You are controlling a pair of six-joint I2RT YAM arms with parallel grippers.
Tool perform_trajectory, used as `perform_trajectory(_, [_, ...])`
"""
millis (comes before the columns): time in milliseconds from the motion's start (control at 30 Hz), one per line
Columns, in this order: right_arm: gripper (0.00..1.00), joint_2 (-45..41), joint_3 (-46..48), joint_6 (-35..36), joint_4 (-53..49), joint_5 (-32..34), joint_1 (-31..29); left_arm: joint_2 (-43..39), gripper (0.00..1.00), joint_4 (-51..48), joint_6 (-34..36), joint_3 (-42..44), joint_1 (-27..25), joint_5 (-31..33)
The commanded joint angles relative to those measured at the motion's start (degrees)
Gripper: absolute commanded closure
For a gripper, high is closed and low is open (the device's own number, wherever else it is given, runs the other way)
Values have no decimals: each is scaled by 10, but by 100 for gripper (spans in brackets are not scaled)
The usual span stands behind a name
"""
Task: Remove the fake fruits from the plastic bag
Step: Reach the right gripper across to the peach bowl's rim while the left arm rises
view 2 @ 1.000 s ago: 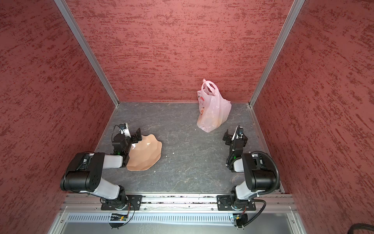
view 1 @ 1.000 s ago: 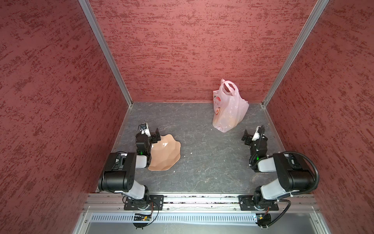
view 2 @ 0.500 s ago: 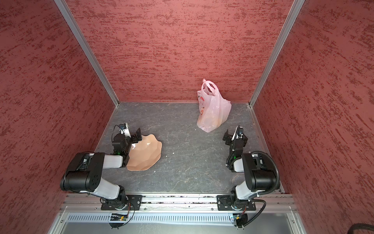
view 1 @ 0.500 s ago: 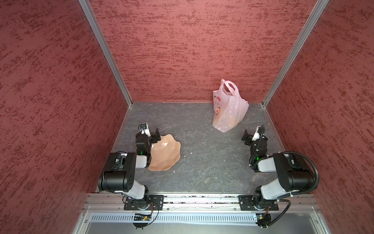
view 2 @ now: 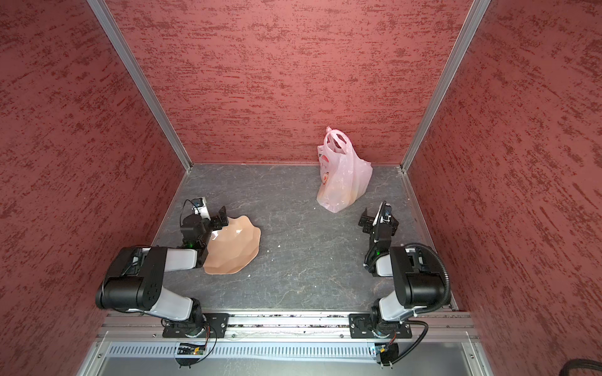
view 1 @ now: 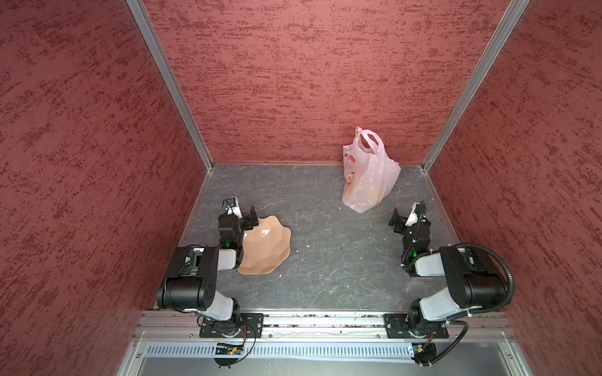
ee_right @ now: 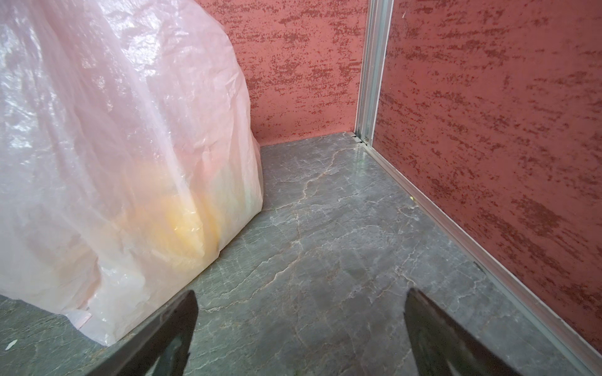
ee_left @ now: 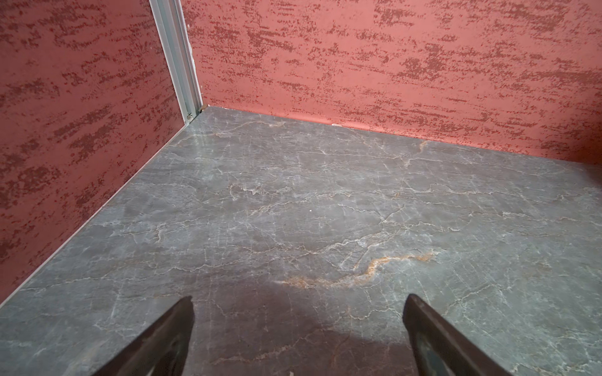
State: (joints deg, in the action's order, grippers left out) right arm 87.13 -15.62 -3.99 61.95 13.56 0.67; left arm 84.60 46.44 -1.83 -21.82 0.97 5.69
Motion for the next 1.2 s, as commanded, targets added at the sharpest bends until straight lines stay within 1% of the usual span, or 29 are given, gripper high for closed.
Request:
perform_trajectory(0, [1,-62,-48,6,-95,16,4,-67,0,-100,5,-37,-7,15])
perform_trajectory(67, [1,-98,-94,-14,-221,33,5,-110,1,-162,-16,-54,-7,21])
perform_trajectory(100, [1,-114,-114,-32,-274,41,4,-131,0,-195,-42,-61,-5,26])
perform_trajectory(133, [1,-129,-125,-47,-305,44,4,-148,1,-222,-73,-68,-3,38])
perform_trajectory(200, [1,-172,-142,-110,-373,60,4,-186,1,-306,-185,-87,11,76])
perform_trajectory(233, [1,-187,-146,-134,-400,65,4,-200,0,-345,-242,-97,24,77])
perform_trajectory(267, [1,-206,-156,-158,-439,64,4,-212,0,-377,-271,-111,42,50])
perform_trajectory(300, [1,-222,-174,-169,-488,51,4,-223,1,-403,-271,-125,59,0])
perform_trajectory(333, [1,-230,-193,-178,-533,34,4,-229,0,-428,-268,-141,68,-34])
perform_trajectory(400, [1,-241,-228,-203,-625,-12,3,-239,0,-497,-269,-186,71,-72])
perform_trajectory(467, [1,-255,-238,-221,-667,-42,-4,-242,1,-543,-275,-222,70,-116])
perform_trajectory(533, [1,-276,-240,-236,-704,-37,-28,-242,0,-580,-268,-255,66,-170])
perform_trajectory(600, [1,-291,-246,-252,-746,-34,-57,-242,1,-648,-253,-302,56,-183])
perform_trajectory(700, [1,-282,-265,-287,-798,-32,-108,-244,0,-737,-224,-361,48,-185])
perform_trajectory(767, [1,-264,-274,-310,-812,-19,-161,-246,1,-779,-204,-392,45,-182])
perform_trajectory(800, [1,-251,-281,-321,-815,-15,-185,-247,1,-796,-197,-404,43,-169])
perform_trajectory(900, [1,-197,-315,-346,-818,-20,-245,-254,1,-815,-180,-411,41,-138])
perform_trajectory(1033, [1,-96,-386,-362,-820,-40,-324,-262,0,-811,-163,-395,36,-125])
perform_trajectory(1100, [8,-45,-423,-367,-820,-52,-354,-268,0,-798,-152,-378,33,-133])
perform_trajectory(1167, [18,17,-466,-373,-819,-73,-383,-265,0,-808,-155,-379,39,-134])
